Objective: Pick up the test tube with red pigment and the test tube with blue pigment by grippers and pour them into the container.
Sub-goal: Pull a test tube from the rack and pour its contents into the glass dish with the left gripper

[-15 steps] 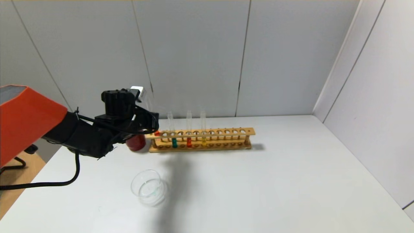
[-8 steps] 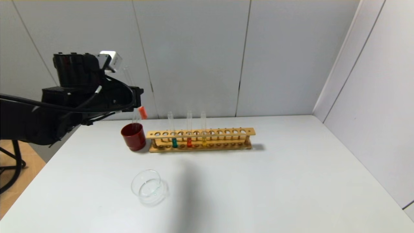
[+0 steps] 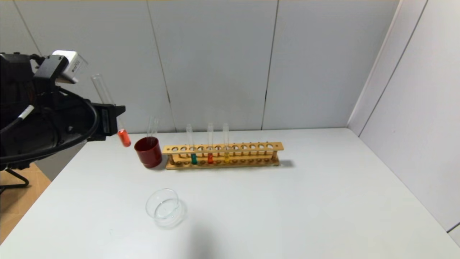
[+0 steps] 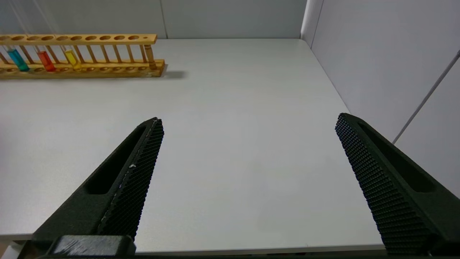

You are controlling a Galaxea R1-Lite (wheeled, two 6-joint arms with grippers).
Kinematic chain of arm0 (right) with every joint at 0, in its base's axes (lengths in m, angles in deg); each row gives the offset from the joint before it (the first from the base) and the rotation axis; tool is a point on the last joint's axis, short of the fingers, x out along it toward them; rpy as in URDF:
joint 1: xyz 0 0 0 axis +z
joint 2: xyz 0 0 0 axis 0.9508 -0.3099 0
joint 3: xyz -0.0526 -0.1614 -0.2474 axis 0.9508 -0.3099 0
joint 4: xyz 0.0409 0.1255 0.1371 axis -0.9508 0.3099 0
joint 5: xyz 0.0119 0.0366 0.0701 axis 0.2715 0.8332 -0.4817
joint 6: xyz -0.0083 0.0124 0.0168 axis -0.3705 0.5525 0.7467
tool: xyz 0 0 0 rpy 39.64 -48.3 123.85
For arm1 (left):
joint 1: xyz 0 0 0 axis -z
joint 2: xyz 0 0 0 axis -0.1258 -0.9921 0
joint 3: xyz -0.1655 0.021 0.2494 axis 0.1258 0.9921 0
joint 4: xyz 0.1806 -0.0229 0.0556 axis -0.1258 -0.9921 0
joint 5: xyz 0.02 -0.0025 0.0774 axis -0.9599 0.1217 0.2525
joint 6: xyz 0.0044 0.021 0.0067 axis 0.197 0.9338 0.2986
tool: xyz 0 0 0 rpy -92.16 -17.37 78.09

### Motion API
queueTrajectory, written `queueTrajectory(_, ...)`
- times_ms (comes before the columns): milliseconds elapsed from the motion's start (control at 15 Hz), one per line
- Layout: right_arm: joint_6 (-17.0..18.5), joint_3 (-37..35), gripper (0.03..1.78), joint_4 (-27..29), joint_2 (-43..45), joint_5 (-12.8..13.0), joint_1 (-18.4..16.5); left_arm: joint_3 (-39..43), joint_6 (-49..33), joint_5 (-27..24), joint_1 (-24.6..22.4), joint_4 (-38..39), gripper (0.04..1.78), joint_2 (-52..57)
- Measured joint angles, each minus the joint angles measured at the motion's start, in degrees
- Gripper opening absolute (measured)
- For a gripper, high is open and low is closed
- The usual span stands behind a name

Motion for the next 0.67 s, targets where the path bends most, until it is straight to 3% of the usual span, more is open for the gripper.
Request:
queueTrajectory(133, 0.05, 0.00, 1.75, -0.02, 0.00, 0.00, 0.00, 4.39, 2.72, 2.49, -0.17, -2.80, 0.32, 4.12)
queueTrajectory(400, 0.02, 0.00, 1.75, 0.00, 0.00, -0.02, 0.00, 12.54, 4.62, 2.44, -0.27, -3.13, 0.32, 9.24)
queueTrajectory(667, 0.02, 0.00, 1.75, 0.00, 0.00, -0.02, 0.00, 15.36, 4.73, -5.94, -0.27, -2.72, 0.32, 10.68)
